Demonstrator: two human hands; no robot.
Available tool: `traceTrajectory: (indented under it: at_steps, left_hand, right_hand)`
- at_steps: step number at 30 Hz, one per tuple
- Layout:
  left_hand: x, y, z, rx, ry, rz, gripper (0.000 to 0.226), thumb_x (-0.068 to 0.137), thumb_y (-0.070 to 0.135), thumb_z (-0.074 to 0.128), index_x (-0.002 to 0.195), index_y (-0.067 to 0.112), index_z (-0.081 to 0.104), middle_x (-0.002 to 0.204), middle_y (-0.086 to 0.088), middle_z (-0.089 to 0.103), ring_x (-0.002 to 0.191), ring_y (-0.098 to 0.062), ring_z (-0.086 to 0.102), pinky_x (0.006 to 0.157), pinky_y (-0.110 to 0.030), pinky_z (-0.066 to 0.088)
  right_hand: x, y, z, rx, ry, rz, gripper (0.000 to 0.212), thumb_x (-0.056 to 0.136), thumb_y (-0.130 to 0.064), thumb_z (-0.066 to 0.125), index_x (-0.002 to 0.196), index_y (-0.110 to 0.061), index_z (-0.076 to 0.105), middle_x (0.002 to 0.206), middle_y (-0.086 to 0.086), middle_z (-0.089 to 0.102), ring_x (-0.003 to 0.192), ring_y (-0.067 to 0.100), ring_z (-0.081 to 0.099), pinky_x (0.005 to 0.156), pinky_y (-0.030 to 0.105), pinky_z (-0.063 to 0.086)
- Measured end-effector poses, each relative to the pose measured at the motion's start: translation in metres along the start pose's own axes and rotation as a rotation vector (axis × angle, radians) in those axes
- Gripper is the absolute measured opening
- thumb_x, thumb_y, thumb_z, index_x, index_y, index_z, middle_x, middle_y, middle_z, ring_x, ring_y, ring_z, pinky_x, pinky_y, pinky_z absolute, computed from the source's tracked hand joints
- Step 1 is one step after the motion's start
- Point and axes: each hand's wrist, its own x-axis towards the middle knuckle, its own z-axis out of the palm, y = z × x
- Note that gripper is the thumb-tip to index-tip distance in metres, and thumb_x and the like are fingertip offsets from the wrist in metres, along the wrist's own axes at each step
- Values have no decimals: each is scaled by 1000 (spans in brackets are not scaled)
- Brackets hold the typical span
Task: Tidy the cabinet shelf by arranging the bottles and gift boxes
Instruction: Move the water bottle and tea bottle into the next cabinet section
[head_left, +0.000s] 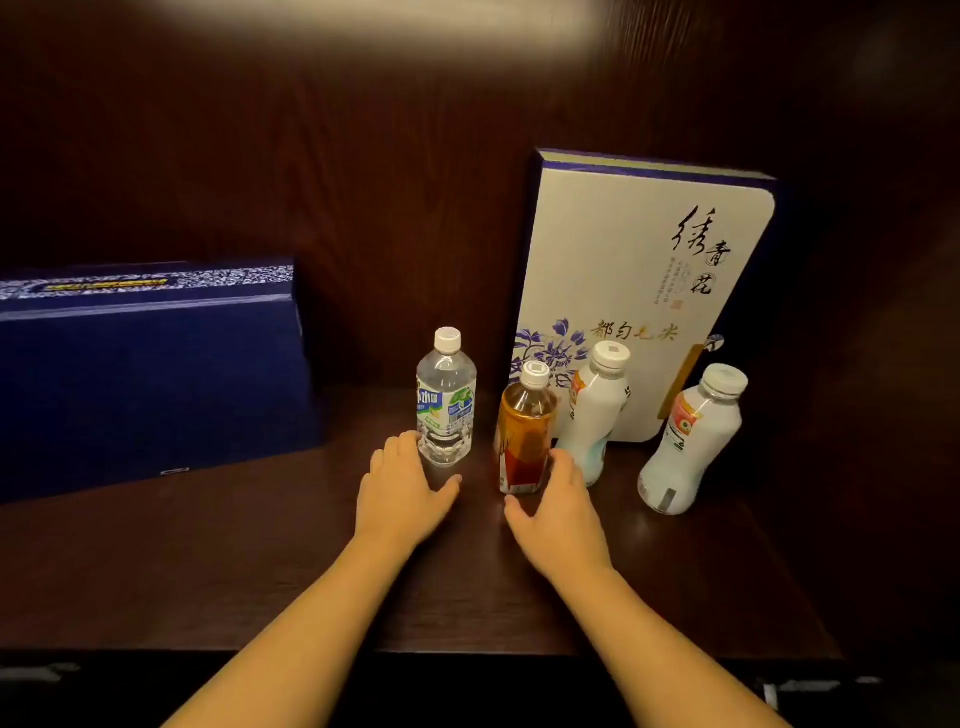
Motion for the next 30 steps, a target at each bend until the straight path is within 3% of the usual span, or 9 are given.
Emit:
traceTrajectory:
  at_steps: [3,9,24,30]
  left_hand:
    - [8,4,9,-128,37,-44,87,72,56,76,141,22,36,131,0,49,120,-23,47,93,-42,49]
    - [29,5,20,-312,61,-45,87,68,44,84,139,21,39,131,2,51,126,-17,46,100,-42,47]
    - [34,-3,20,-436,71,-129,72,58,56,86,115,36,47,111,13,66,100,-8,65,85,-37,56]
    - [8,-6,12,-460,45,-98,70,54,58,87,107,43,45,94,25,62,92,-1,66,79,-31,56]
  right_hand:
    - [12,4,8,86,68,-26,82,78,-44,74,142,-22,29,136,0,46,123,17,50,95,35,50]
    - [29,5,20,118,124,-33,85,72,-52,77,137,-20,31,128,0,55,116,17,55,90,36,53]
    - [21,-2,17,153,112,59,80,71,-46,77,133,-24,32,121,-1,59,107,19,60,83,37,55]
    - [-3,-4,8,192,68,126,83,67,-42,80,130,-31,27,119,-2,60,107,20,61,79,28,51]
